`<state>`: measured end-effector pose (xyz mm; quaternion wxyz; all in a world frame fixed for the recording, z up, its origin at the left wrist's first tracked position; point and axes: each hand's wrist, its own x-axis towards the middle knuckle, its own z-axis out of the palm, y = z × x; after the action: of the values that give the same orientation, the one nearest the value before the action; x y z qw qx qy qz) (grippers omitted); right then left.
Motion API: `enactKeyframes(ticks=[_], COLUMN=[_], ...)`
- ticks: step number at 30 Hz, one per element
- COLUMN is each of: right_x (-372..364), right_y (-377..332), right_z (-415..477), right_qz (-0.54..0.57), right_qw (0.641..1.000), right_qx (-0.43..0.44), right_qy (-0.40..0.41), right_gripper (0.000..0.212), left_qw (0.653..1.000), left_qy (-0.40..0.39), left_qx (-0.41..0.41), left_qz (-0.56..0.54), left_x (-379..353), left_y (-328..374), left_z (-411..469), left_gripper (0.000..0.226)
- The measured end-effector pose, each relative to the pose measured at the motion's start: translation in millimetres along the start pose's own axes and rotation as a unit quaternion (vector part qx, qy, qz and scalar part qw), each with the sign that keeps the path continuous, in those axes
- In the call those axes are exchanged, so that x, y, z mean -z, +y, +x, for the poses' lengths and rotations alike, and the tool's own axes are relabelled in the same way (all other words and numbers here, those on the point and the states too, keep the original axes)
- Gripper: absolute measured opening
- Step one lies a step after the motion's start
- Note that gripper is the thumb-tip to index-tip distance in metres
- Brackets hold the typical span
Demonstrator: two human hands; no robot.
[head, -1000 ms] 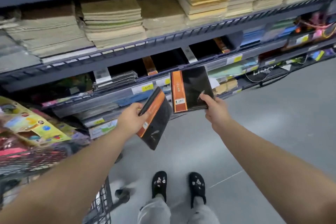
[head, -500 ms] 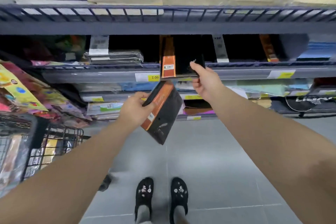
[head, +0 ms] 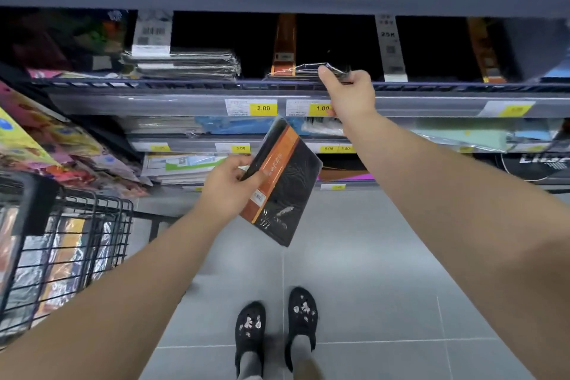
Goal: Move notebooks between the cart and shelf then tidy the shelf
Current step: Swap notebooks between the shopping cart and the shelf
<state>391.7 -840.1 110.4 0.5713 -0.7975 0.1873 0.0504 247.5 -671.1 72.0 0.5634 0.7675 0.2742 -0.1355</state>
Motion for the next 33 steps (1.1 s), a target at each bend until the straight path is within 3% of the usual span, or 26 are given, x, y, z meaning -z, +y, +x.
enactKeyframes(ticks=[3, 6, 9, 12, 16, 21, 24, 30, 33], right_x=[1, 11, 25, 39, 57, 67, 69, 73, 65], right_y=[7, 16, 34, 48, 49, 34, 38, 32, 17], right_z=[-10, -31, -55, -72, -89, -109, -111, -92, -67], right_qz=[0.049, 0.043, 0.014, 0.005, 0.013, -0.039, 0.006, 0.127, 0.145], right_qw=[0.997, 0.999, 0.998, 0.998, 0.999, 0.977, 0.957, 0.956, 0.958], right_qx=[0.004, -0.017, -0.046, -0.033, -0.033, -0.088, -0.143, -0.086, -0.093], right_qy=[0.067, 0.023, -0.032, -0.047, -0.021, -0.191, -0.251, -0.249, -0.227], right_gripper=[0.046, 0.044, 0.041, 0.043, 0.053, 0.03, 0.029, 0.013, 0.014], left_qw=[0.999, 0.997, 0.995, 0.993, 0.989, 0.98, 0.975, 0.984, 0.999], left_qy=[-0.005, -0.01, -0.013, -0.035, -0.032, -0.012, 0.008, -0.013, -0.015], left_qx=[0.003, -0.018, -0.039, -0.069, -0.067, -0.067, -0.043, -0.023, -0.036], left_qz=[-0.038, -0.07, -0.093, -0.094, -0.129, -0.185, -0.216, -0.175, -0.036], left_x=[4, 11, 16, 15, 9, -14, -28, -35, -25], left_y=[3, 8, 16, 27, 45, 73, 81, 83, 73], left_z=[-5, -13, -22, -28, -32, -23, -12, 18, 33], left_gripper=[0.024, 0.028, 0.014, 0.021, 0.01, 0.012, 0.012, 0.033, 0.039])
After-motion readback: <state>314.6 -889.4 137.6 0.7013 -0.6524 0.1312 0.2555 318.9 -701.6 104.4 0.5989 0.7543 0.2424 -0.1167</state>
